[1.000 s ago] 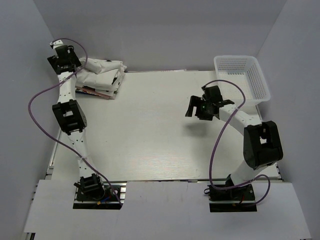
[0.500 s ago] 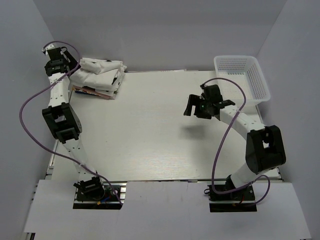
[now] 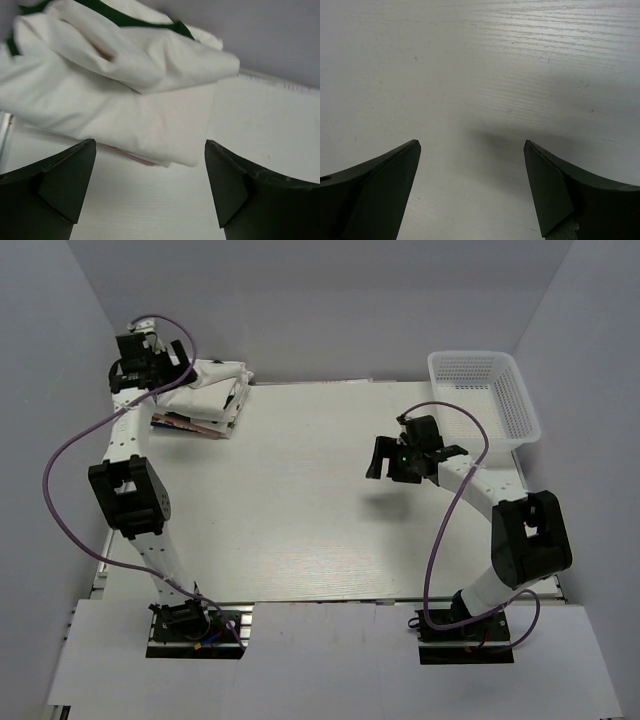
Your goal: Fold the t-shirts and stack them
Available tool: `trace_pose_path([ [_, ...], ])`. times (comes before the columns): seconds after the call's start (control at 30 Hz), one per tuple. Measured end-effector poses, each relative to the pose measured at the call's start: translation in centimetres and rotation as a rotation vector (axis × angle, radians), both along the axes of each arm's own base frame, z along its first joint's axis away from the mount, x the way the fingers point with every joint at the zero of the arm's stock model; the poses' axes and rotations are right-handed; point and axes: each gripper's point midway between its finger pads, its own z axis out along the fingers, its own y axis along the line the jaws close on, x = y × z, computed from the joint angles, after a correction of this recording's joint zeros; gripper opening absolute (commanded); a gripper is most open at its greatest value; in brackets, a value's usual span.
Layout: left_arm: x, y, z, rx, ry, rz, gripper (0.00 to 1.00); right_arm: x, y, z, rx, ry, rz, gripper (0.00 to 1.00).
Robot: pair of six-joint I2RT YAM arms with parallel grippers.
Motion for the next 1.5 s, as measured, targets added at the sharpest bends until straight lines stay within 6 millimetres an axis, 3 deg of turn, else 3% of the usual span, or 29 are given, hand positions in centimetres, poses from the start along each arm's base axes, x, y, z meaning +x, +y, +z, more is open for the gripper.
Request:
trace_pose_path([
  [0.13,0.4,-4.0,-3.4,0.050,0.079,-0.148,0.99,0.2,0.1,-0.3,0.001,-0.001,0.005,0.90],
  [0.23,1.9,-5.5,-5.3,0.080,0.117,-0.203,0.95,0.2,0.2,-1.1,-0.006,0.018,0.010,0.90],
  [0.3,3.4,-5.5,-6.5,0.102,0.129,-0.206,0.88,0.2,0.2,-1.7,-0.013,0.034,0.013,0.90],
  [0.4,5.1,-4.6,-8.6,0.148,0.155,-0.190,0.85,0.4,0.2,-2.4,-0.022,0.050,0.018,0.90],
  [0.57,5.7,-2.2,-11.5,0.294,0.220,-0.122,0.90,0.7,0.4,-3.0,-0.028,0.066,0.024,0.90],
  [0.77,8.2,-1.8,-9.1,0.424,0.106,-0.032,0.96,1.3,1.1,-4.3,-0.020,0.106,0.038,0.90],
  [0.93,13.2,-2.1,-6.7,0.445,-0.090,0.035,0.96,1.8,1.7,-5.6,-0.013,0.152,0.053,0.90],
  [1.0,14.7,-1.7,-7.7,0.433,-0.136,0.076,0.96,2.4,1.9,-5.5,-0.009,0.148,0.053,0.90],
  [1.17,16.6,-0.5,-12.7,0.339,-0.168,0.146,1.00,2.9,2.1,-5.6,-0.009,0.160,0.054,0.90],
  [1.23,17.1,0.0,-12.8,0.292,-0.209,0.172,1.00,2.8,2.1,-5.6,-0.007,0.167,0.056,0.90],
  [1.5,18.9,0.7,-6.2,0.132,-0.506,0.246,1.00,2.6,2.7,-5.4,0.024,0.171,0.079,0.90],
])
